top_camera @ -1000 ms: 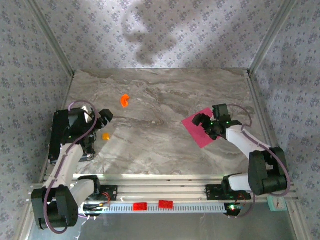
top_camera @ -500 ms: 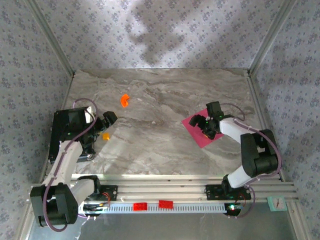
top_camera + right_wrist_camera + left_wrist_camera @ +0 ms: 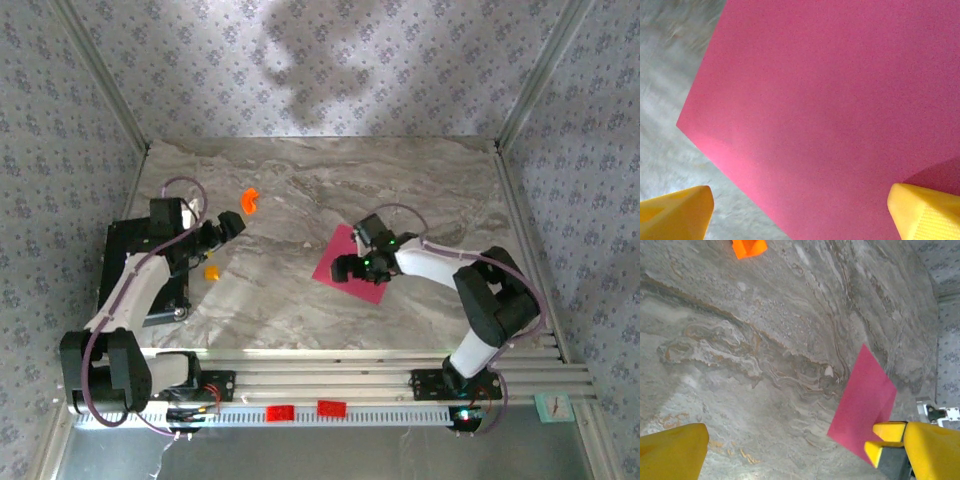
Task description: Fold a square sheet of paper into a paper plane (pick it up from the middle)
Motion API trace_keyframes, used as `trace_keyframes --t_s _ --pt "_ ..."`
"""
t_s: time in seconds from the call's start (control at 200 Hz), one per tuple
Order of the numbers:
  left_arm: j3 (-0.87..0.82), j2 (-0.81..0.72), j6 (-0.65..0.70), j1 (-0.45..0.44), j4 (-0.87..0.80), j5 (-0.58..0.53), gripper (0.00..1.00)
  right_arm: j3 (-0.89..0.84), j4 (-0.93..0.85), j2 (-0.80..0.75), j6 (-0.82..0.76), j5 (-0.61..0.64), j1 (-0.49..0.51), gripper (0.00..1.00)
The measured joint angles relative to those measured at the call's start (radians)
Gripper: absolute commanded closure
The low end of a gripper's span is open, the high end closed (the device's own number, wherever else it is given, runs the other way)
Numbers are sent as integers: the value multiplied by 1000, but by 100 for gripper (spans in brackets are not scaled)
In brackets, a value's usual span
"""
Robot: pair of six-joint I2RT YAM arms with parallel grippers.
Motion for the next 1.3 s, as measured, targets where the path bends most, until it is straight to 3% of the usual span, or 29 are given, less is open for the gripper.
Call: trace_keyframes --t_s 0.185,0.31,0.45,0.555,0.74,0.91,1.129,1.299 --pt "-6 -3 2 -12 1 -15 0 19 -52 -5 -40 1 67 2" --pt "-31 -31 1 -14 1 -50 0 -15 -31 -76 52 2 18 3" --pt "-75 -94 -3 -14 5 -103 0 -126 137 -163 230 -10 -76 4" --pt "-85 -123 -16 -14 2 -151 0 -177 217 -156 316 -17 -95 5" --pt "-83 -116 -56 25 -30 -231 0 -158 225 -106 337 -40 -89 5" --pt "-86 -114 -90 87 -10 -192 0 -74 182 -33 283 -52 -69 6" --pt "-111 -114 -119 89 55 -82 2 86 80 85 161 -51 21 5" --pt "-113 -108 -127 73 58 -43 1 103 83 97 165 -76 55 5"
